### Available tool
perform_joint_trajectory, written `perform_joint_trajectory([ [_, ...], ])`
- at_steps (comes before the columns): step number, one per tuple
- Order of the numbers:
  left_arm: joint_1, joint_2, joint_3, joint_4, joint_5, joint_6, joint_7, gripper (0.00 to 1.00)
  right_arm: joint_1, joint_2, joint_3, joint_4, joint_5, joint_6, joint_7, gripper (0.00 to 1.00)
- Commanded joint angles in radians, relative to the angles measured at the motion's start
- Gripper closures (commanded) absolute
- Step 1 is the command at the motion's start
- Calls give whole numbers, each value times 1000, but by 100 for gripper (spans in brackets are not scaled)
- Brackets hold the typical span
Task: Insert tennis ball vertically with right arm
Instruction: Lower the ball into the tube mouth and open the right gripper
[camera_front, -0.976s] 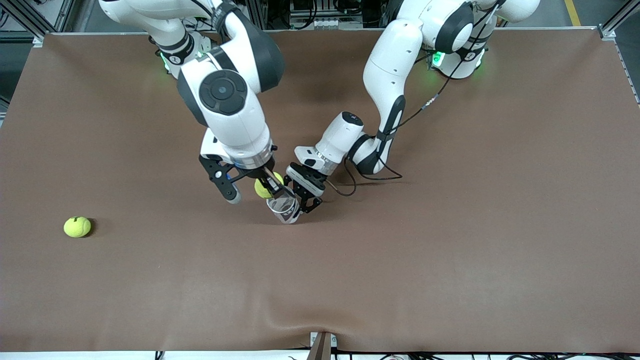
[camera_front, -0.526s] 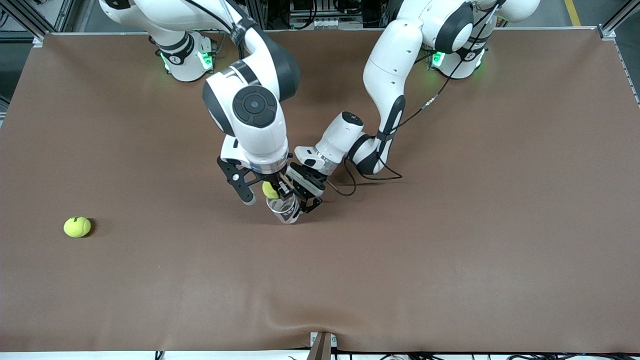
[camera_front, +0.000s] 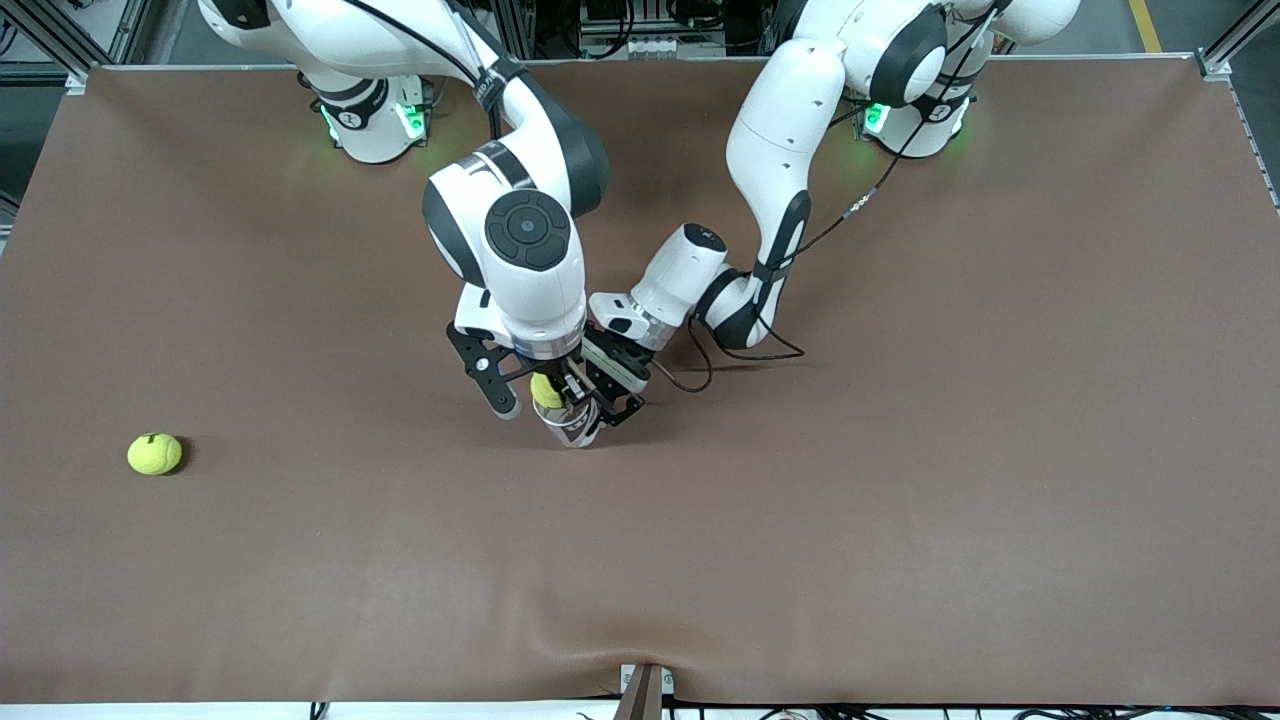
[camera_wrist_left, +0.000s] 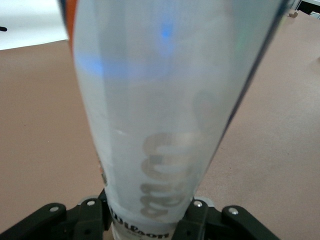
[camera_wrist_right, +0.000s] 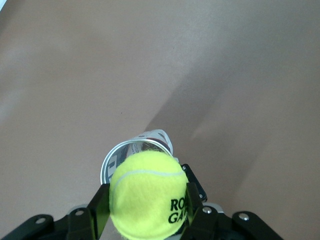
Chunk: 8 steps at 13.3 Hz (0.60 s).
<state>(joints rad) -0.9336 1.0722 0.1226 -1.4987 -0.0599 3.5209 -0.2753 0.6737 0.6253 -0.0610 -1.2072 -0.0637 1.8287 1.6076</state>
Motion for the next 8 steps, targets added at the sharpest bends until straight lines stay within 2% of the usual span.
perform_joint_trajectory([
  [1, -17, 35, 19, 40, -23, 12, -7, 47, 14, 1, -11, 0, -22, 3, 25, 98],
  [2, -16, 35, 19, 41, -23, 12, -7, 47, 12, 1, -11, 0, -22, 3, 25, 63],
  [3, -16, 35, 17, 41, -23, 12, -7, 47, 12, 1, -11, 0, -22, 3, 25, 51],
  [4, -17, 35, 17, 41, -28, 12, -7, 40, 14, 1, -11, 0, -22, 4, 25, 47],
  [5, -17, 37, 19, 41, -43, 12, -7, 40, 14, 1, -11, 0, -24, 9, 26, 10],
  [6, -17, 37, 19, 41, -43, 12, -7, 40, 18, 1, -11, 0, -31, 10, 28, 0],
  [8, -17, 37, 19, 43, -43, 12, -7, 40, 26, 1, -11, 0, -41, 11, 28, 0],
])
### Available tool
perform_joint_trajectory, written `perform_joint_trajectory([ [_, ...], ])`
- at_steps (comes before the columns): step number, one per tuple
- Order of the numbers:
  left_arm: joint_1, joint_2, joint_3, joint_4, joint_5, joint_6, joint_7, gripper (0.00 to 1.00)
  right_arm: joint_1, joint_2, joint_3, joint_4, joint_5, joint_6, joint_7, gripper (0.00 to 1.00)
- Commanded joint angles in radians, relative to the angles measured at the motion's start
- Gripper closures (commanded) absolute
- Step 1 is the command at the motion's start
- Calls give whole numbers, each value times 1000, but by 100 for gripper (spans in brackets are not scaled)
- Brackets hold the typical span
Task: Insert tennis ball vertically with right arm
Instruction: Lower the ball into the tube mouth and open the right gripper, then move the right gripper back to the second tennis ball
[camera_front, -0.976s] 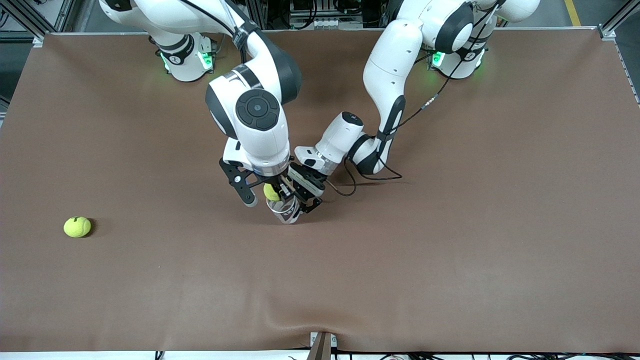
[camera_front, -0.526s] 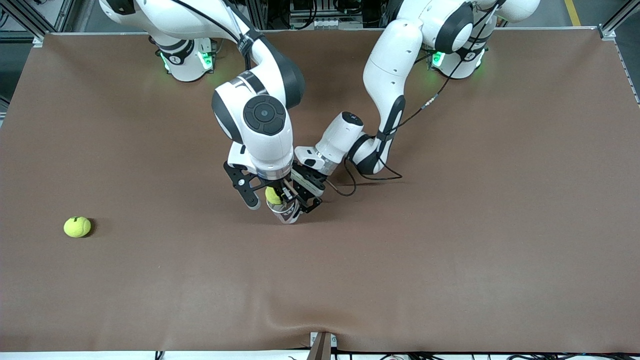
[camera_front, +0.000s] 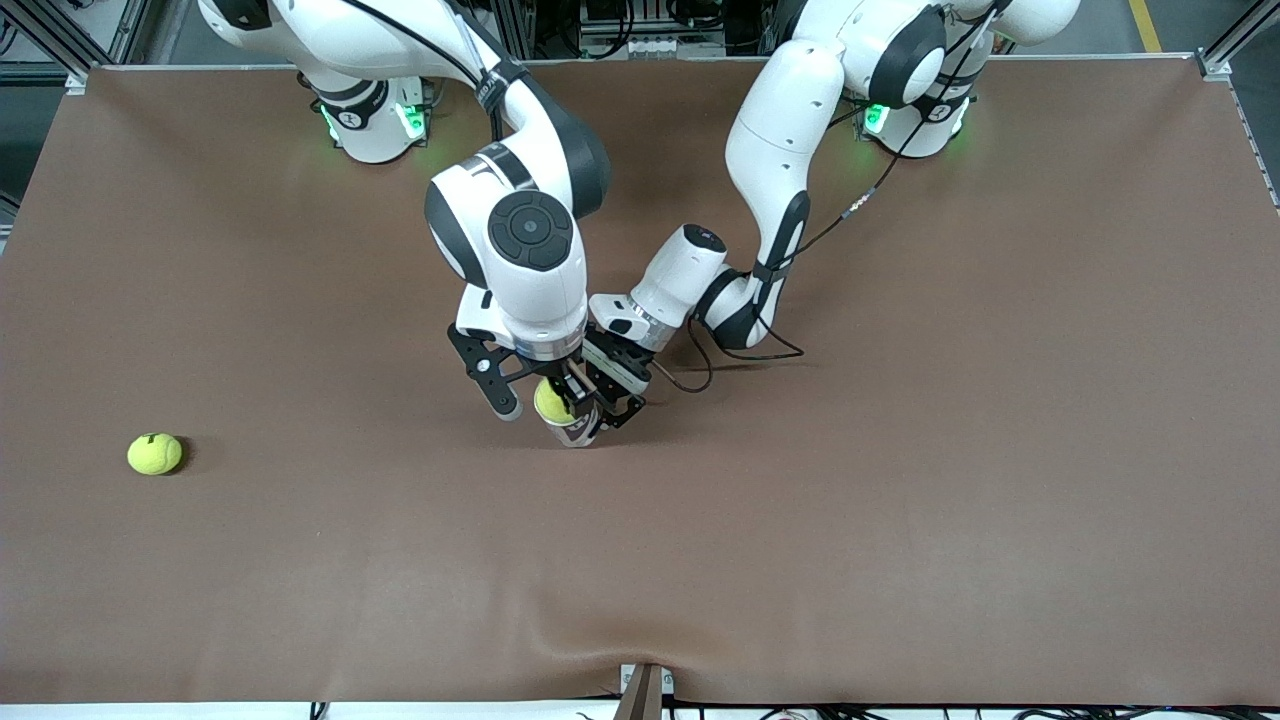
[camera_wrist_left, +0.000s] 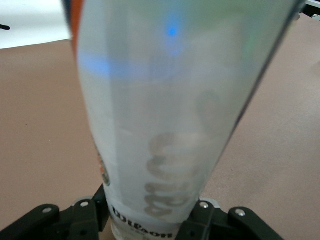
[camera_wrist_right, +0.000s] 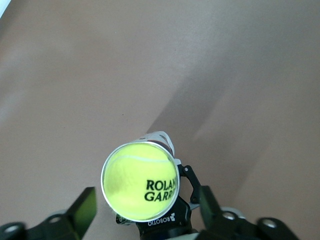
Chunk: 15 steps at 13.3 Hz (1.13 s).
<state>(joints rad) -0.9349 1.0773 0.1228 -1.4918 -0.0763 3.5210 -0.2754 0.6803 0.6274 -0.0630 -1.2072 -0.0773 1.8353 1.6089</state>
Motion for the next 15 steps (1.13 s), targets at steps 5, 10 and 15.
perform_joint_trajectory([
  [5, -16, 39, 18, 47, -28, 12, -7, 40, 1, -31, -9, -2, -16, -34, -105, 0],
  [10, -16, 39, 18, 47, -28, 12, -7, 30, -132, -96, -9, -3, 46, -183, -464, 0],
  [15, -16, 39, 18, 47, -28, 12, -7, 28, -361, -136, -12, -14, 57, -312, -907, 0],
])
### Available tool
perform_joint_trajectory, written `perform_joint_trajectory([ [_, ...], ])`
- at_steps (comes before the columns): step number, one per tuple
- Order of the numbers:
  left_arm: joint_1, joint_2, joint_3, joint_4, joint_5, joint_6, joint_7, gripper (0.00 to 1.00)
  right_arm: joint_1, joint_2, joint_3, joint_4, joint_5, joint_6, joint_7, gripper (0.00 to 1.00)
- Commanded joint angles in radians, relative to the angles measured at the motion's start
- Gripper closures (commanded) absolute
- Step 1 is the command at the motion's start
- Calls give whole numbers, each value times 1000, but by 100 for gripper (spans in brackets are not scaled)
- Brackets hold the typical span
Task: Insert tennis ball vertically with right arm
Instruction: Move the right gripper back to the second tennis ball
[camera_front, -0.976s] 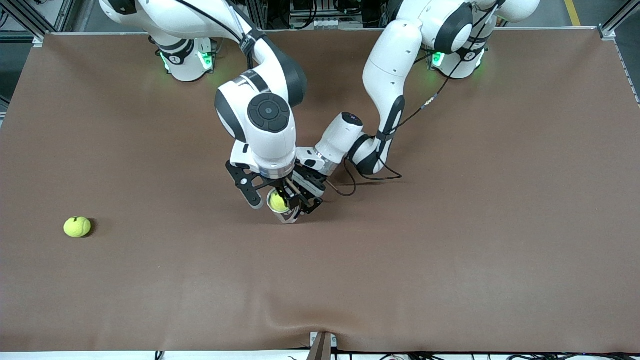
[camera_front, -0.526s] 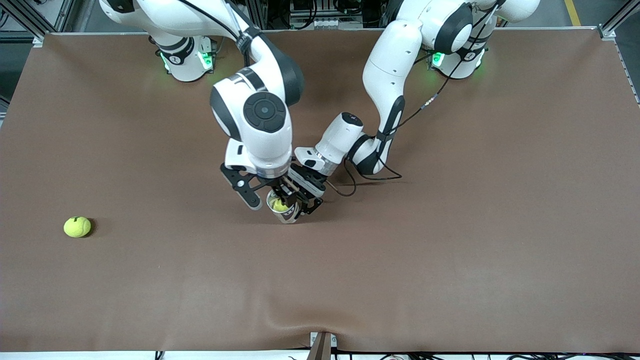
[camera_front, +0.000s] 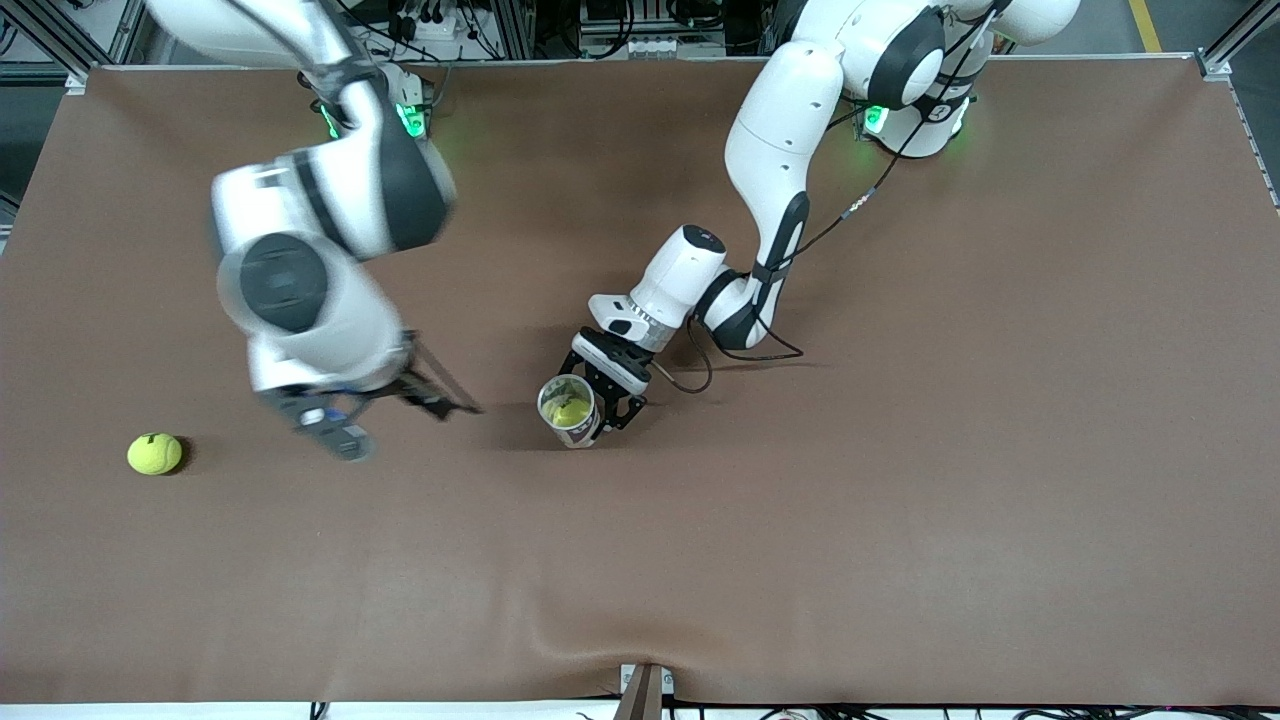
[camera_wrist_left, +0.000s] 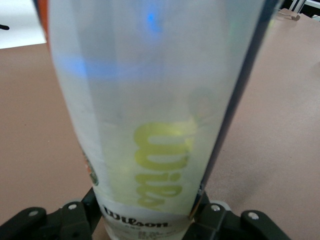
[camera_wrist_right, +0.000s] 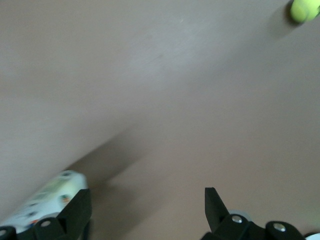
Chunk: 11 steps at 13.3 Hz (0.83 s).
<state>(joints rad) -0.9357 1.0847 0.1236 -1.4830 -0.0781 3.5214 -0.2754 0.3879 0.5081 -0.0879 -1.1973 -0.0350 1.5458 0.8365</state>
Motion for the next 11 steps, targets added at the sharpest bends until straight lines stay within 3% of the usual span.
perform_joint_trajectory([
  [1, -15, 32, 18, 38, -26, 11, -7, 28, -114, -17, 13, -27, 7, -23, -213, 0],
  [7, -15, 32, 18, 38, -26, 11, -5, 22, -386, -17, 13, -27, 3, -7, -747, 0],
  [11, -15, 32, 18, 38, -26, 11, -5, 19, -492, -8, 11, -80, -11, 126, -960, 0],
])
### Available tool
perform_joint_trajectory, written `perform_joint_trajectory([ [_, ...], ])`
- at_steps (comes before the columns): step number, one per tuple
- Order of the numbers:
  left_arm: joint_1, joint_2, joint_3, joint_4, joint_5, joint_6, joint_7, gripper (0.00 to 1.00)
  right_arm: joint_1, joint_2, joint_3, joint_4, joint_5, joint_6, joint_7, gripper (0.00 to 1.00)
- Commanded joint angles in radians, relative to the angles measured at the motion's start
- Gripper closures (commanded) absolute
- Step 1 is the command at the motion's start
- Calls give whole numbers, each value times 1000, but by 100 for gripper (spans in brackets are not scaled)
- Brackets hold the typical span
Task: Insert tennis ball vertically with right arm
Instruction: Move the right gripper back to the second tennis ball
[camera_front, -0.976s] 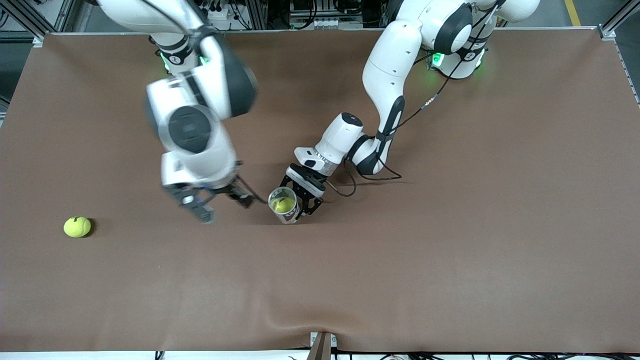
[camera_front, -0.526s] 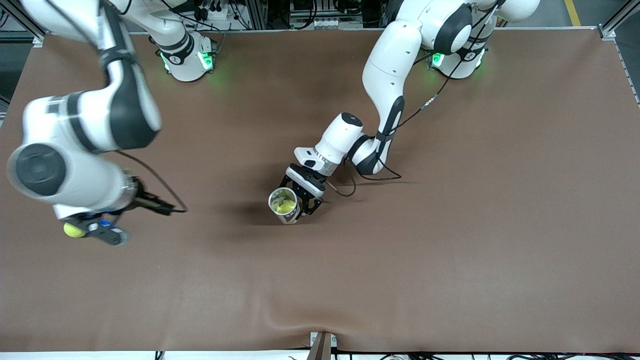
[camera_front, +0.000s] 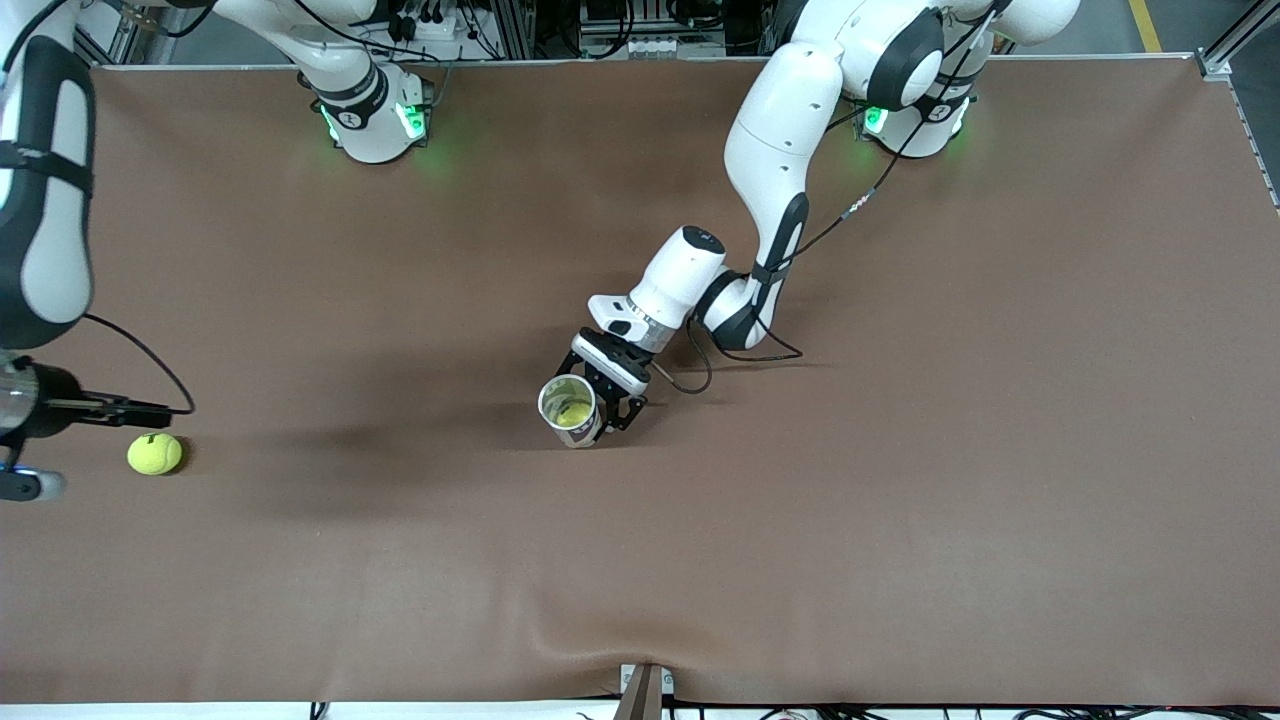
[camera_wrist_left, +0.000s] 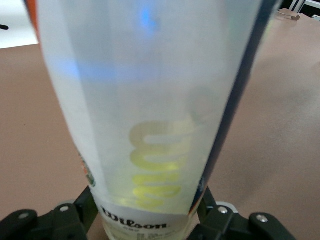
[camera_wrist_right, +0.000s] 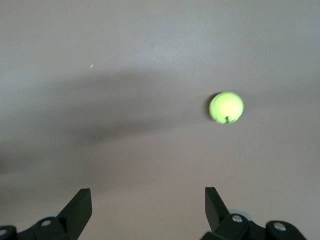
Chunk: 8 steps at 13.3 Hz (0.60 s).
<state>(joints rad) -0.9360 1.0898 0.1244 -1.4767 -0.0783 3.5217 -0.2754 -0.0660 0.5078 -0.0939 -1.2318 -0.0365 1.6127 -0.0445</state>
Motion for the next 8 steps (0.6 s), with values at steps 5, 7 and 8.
perform_joint_trajectory([
  [5, -15, 27, 17, 32, -26, 11, -5, 29, -122, 24, 17, -116, -26, 211, -256, 0],
  [7, -15, 27, 17, 32, -24, 11, -4, 29, -171, 28, 17, -197, -62, 327, -340, 0],
  [8, -15, 27, 17, 32, -26, 11, -4, 29, -187, 26, 17, -237, -62, 385, -362, 0],
])
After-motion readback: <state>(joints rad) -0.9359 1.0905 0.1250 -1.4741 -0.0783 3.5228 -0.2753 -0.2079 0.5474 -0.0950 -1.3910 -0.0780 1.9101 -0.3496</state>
